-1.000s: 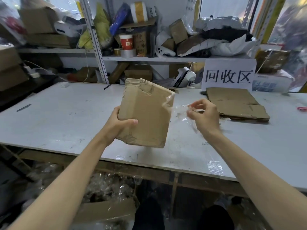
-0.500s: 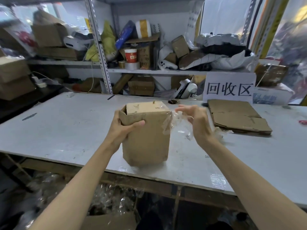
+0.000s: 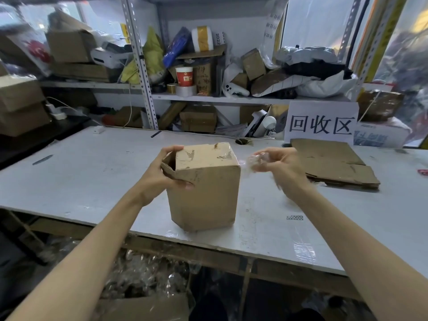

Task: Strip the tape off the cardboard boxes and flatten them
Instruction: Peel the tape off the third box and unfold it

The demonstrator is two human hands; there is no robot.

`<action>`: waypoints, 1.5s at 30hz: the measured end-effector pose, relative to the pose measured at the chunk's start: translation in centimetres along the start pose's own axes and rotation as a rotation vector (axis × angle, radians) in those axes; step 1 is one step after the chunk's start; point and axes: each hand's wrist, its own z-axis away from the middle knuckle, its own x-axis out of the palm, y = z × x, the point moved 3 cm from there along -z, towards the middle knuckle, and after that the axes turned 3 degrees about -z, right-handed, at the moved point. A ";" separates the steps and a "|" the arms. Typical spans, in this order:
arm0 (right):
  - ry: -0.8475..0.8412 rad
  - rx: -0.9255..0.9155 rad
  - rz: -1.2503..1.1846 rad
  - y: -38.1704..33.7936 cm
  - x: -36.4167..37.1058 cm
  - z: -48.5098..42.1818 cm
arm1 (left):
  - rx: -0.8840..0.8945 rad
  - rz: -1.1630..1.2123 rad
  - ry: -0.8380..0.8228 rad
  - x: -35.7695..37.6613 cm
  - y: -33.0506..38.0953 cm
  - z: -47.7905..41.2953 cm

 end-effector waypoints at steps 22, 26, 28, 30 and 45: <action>-0.008 -0.146 0.613 -2.5 2.7 -0.6 | -0.011 -0.505 -0.073 -0.5 4.4 -2.1; -0.013 -0.065 0.771 -3.4 3.0 -1.3 | 0.026 -0.646 -0.122 0.7 5.9 -2.5; -0.060 -0.019 0.775 -3.5 2.5 -1.6 | 0.072 -0.680 -0.094 1.6 6.3 -2.5; -0.086 -0.028 0.762 -3.5 2.0 -1.5 | 0.139 -0.770 0.006 2.6 6.5 -2.4; 0.228 0.158 0.211 0.5 3.5 1.5 | -0.042 -1.049 0.141 7.2 6.2 -2.6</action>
